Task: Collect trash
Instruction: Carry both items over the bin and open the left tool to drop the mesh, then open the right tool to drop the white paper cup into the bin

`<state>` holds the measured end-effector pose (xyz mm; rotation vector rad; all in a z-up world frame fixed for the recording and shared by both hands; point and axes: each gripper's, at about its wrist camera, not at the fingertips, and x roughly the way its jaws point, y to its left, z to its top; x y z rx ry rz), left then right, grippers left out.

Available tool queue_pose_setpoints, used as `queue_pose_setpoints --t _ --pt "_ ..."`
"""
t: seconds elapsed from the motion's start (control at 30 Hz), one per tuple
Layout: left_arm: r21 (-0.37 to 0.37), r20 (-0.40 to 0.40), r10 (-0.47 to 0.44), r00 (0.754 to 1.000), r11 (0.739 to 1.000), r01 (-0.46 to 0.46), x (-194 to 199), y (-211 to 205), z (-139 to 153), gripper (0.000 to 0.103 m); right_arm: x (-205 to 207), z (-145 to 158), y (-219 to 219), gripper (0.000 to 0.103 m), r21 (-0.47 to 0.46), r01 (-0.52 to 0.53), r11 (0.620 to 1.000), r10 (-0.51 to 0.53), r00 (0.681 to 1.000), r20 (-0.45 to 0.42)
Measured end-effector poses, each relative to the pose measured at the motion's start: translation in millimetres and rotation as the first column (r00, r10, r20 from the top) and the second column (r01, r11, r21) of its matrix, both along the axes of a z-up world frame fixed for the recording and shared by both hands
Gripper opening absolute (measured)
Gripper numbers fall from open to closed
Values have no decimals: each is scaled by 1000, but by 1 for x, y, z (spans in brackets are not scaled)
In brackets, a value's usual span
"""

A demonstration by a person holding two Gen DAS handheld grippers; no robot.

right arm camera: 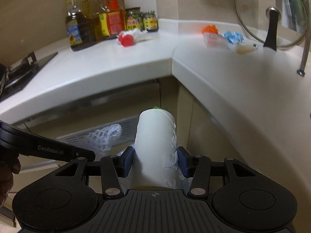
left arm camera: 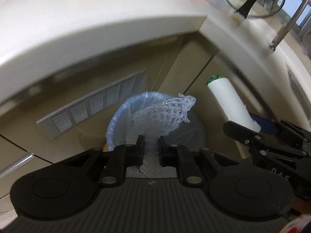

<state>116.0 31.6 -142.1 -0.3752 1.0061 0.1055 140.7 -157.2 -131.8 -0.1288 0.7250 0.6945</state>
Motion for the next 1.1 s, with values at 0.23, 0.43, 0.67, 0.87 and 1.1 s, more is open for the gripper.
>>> queue_pose_setpoints --t 0.23,0.43,0.67,0.87,1.1 --pt "-20 -41 8 999 1000 -8 14 -1 -43 13 6 -37 -1 49 -34 5 999 -5 1000 -6" --pt "-22 -65 3 998 1000 -4 25 -4 -69 13 10 -57 -6 49 -52 15 999 -17 999 -30" --pt "-12 -73 10 997 1000 -11 34 -5 -79 18 10 -65 -9 49 -65 24 998 -27 998 -48" --pt "-12 -71 18 997 1000 -19 34 -4 -78 30 12 -67 -6 49 -66 32 997 -36 998 -53" --pt "-9 -81 41 996 999 -41 21 3 -75 30 13 -70 -1 49 -67 22 997 -26 998 -64"
